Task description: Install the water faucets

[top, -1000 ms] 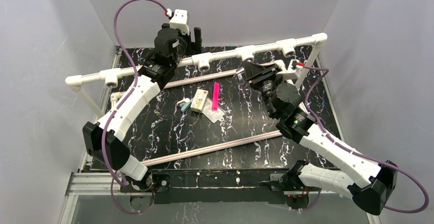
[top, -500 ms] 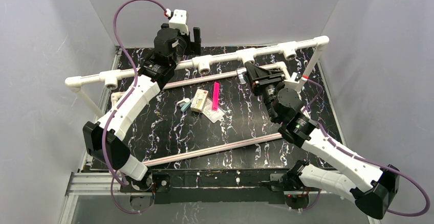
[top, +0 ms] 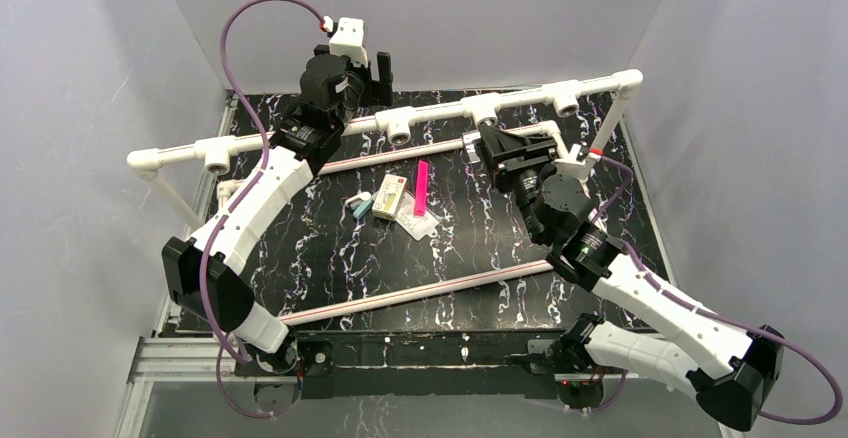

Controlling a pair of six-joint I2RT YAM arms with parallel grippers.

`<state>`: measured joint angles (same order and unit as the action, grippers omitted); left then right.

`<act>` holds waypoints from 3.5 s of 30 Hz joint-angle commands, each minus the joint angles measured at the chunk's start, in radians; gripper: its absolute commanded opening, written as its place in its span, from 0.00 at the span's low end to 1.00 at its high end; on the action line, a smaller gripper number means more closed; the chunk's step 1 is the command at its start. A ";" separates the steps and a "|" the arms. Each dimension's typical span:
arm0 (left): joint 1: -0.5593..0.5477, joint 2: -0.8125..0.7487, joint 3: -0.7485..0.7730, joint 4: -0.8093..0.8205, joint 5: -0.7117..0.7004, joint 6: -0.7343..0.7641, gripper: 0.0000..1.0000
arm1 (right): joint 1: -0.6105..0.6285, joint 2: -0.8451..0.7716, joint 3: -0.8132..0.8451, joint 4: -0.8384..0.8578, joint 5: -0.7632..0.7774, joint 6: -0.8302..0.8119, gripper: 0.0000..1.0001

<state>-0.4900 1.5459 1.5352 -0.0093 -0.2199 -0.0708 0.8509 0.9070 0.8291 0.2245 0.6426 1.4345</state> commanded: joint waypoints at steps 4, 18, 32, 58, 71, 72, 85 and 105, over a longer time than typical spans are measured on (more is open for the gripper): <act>0.001 0.060 -0.071 -0.152 -0.001 0.005 0.80 | 0.011 -0.072 -0.005 -0.050 -0.008 -0.125 0.71; 0.001 0.071 -0.060 -0.157 0.004 0.003 0.80 | 0.011 -0.207 0.051 -0.222 0.015 -0.485 0.74; 0.001 0.071 -0.062 -0.156 0.007 0.000 0.80 | 0.011 -0.243 0.166 -0.296 -0.064 -1.467 0.71; 0.001 0.067 -0.057 -0.162 0.003 0.002 0.80 | 0.012 -0.024 0.138 -0.109 -0.269 -2.633 0.81; 0.001 0.068 -0.059 -0.161 -0.006 0.008 0.80 | 0.032 0.091 0.137 0.047 -0.268 -2.839 0.68; 0.001 0.069 -0.058 -0.162 -0.006 0.007 0.80 | 0.035 0.096 0.136 0.050 -0.268 -2.844 0.67; 0.001 0.072 -0.056 -0.162 -0.006 0.009 0.80 | 0.076 0.133 0.116 0.085 -0.230 -2.882 0.39; 0.001 0.071 -0.058 -0.160 -0.003 0.008 0.80 | 0.111 0.162 0.108 0.195 -0.048 -2.094 0.01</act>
<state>-0.4862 1.5543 1.5421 -0.0074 -0.2203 -0.0704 0.9508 1.0569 0.9501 0.3241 0.4988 -1.1584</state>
